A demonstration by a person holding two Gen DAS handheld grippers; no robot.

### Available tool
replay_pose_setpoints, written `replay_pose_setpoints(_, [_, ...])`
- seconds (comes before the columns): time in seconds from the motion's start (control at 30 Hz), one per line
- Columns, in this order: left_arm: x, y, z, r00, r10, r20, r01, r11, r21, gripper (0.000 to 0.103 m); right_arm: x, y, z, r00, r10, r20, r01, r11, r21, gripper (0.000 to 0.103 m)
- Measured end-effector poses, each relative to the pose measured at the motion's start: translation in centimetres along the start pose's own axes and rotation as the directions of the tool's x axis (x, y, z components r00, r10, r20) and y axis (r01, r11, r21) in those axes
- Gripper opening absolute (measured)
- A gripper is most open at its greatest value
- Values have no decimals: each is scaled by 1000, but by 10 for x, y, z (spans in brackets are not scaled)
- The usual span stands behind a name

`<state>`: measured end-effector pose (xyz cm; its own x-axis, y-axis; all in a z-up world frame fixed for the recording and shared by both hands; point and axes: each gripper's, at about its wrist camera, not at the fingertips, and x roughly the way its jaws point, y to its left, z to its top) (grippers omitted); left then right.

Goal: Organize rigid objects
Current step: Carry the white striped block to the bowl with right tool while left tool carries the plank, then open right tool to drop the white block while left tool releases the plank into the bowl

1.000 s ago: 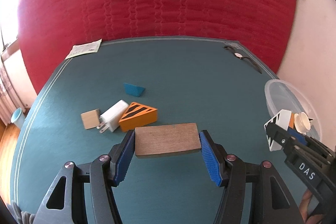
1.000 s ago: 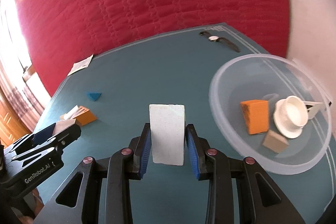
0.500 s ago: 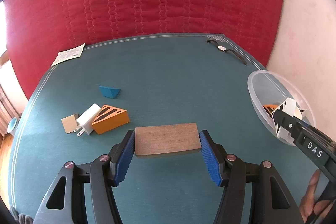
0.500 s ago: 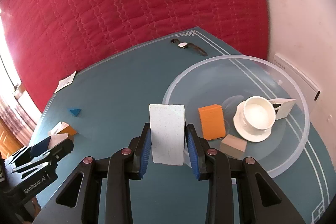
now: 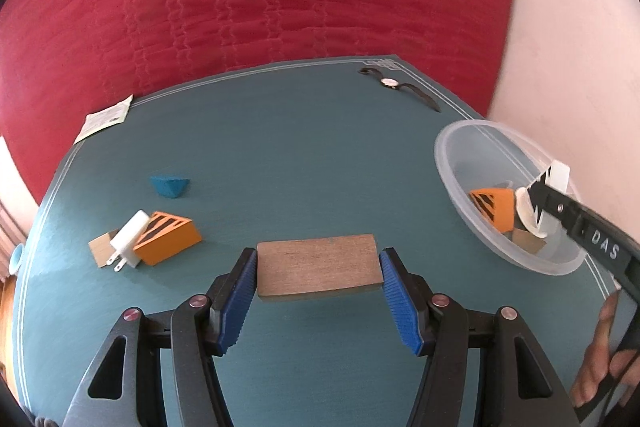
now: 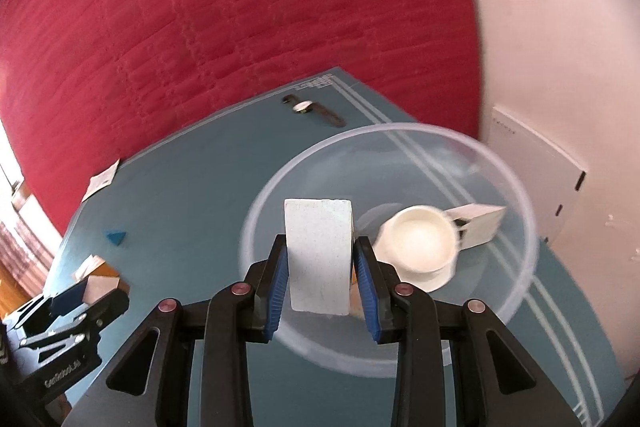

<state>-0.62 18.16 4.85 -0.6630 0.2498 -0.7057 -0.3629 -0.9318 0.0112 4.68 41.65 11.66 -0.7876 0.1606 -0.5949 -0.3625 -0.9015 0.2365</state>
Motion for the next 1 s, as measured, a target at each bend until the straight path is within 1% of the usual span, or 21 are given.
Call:
replay_pose_setpoints(0.27, [1,-21,5,1000,-31,2,31,998,46,64,-5,-36,9,997,-67,28,65,996,53,33])
replay_pose_setpoints(0.47, [3,-35,7,999,-48,-1,48,996,69,64,-5,-58,5,994,-106,9,105,992,76,33])
replay_pose_setpoints(0.7, [3,-54,12,997,-76,5,75,992,104,64,-4,-69,3,994,-108,-7,109,990,93,34])
replay_pose_setpoints(0.9, [0,-71,19,994,-103,21,99,985,139,64,-7,-68,1,994,-109,13,107,990,87,35])
replay_pose_setpoints(1.0, [2,-81,23,991,-133,18,128,980,154,64,-6,-67,-2,993,-115,24,113,990,82,35])
